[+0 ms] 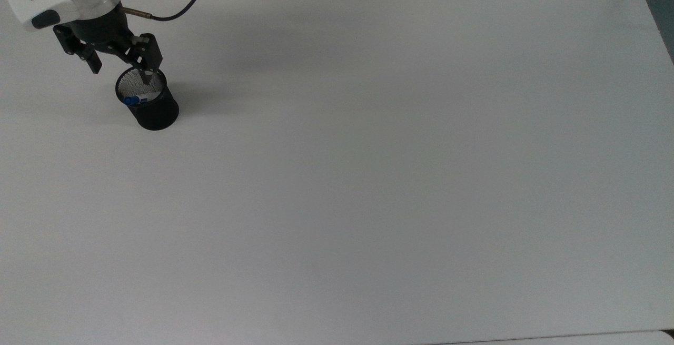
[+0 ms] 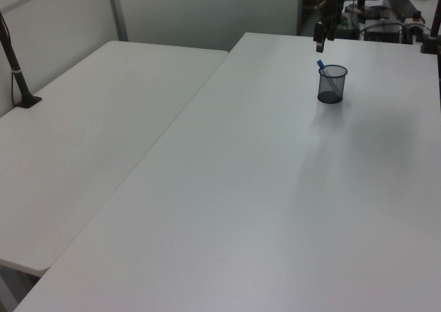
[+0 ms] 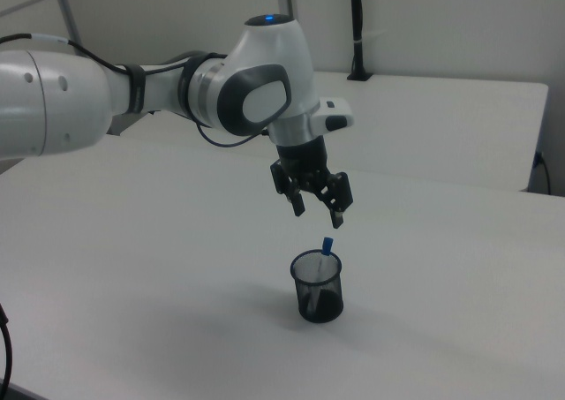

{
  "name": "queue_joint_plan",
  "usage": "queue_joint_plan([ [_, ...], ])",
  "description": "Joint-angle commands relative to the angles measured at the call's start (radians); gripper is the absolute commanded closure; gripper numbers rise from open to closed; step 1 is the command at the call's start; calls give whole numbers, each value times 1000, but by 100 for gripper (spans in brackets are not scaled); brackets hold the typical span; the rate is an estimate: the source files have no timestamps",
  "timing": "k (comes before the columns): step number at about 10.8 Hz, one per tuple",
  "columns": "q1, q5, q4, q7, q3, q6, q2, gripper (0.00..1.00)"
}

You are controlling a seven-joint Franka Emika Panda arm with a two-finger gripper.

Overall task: Remove the marker
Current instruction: 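Lower the gripper over the blue-capped marker in the cup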

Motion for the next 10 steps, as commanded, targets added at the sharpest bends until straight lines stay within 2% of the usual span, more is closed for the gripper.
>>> queue_joint_plan([
  [1, -13, 17, 5, -26, 4, 49, 27, 23],
  [2, -13, 17, 3, -26, 4, 65, 36, 24],
  [3, -13, 17, 0, -26, 4, 80, 47, 29],
  [5, -13, 11, -4, -28, 4, 80, 57, 33],
  [9, -13, 5, -12, -29, 2, 82, 80, 34],
  [10, -13, 4, -12, -29, 2, 82, 82, 41],
])
